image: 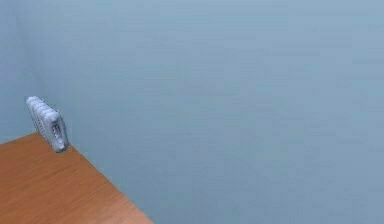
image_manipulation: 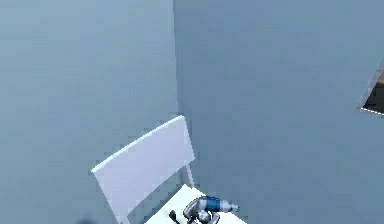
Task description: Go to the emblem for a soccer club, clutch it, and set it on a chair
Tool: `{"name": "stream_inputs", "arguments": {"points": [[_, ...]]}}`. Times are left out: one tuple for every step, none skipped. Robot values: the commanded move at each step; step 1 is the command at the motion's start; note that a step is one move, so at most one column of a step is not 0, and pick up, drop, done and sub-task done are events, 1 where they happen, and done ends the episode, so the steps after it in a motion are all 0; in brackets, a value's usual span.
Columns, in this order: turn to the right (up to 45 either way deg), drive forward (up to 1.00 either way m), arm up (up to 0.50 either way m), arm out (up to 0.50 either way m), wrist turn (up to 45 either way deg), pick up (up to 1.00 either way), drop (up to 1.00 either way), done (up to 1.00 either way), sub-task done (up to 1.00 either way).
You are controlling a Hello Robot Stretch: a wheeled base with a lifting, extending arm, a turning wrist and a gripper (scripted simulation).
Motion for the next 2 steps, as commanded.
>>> {"name": "stream_inputs", "arguments": {"points": [[0.0,0.0,0.0,-0.08,0.0,0.0,0.0,0.0,0.0],[0.0,0.0,0.0,0.0,0.0,0.0,0.0,1.0,0.0]]}}
